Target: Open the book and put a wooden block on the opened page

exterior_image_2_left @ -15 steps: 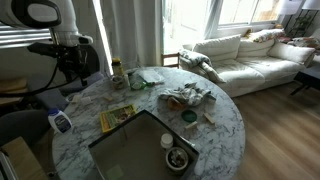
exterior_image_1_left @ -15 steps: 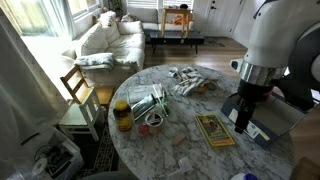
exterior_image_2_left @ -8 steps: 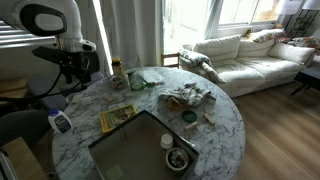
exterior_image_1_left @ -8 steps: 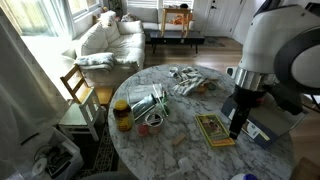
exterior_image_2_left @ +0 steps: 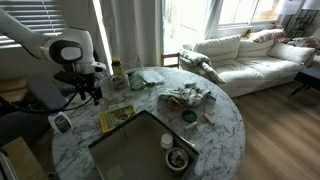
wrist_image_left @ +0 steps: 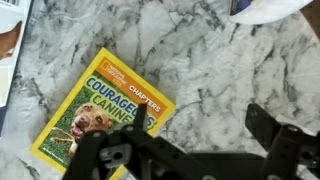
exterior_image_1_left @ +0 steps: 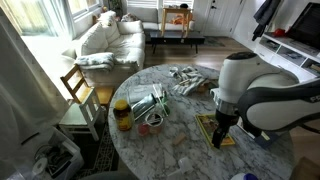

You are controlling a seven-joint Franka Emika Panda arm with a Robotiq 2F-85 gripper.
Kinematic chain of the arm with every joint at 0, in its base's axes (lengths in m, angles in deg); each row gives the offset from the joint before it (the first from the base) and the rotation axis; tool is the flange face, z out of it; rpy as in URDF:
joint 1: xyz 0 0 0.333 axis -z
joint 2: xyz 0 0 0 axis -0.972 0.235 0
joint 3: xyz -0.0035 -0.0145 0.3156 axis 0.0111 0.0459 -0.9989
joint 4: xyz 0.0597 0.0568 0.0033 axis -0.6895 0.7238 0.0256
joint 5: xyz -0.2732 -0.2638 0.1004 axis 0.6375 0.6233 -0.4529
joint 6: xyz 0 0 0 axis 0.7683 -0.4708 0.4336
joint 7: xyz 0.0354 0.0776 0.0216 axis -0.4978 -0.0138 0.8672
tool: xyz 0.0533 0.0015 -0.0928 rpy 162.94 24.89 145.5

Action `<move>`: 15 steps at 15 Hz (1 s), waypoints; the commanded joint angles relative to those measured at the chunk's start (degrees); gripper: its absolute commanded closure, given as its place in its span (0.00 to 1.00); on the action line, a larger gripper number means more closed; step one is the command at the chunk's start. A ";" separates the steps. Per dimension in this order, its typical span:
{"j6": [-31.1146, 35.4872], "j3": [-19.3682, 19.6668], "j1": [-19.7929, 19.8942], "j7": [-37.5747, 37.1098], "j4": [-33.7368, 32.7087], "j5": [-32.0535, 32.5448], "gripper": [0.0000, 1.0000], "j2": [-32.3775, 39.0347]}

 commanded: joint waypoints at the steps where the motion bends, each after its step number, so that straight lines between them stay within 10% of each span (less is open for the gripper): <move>1: 3.52 -0.03 -1.04 -11.44 -0.67 11.27 0.00 4.79; 15: 2.20 4.04 -8.30 -36.34 -6.98 33.21 0.00 16.29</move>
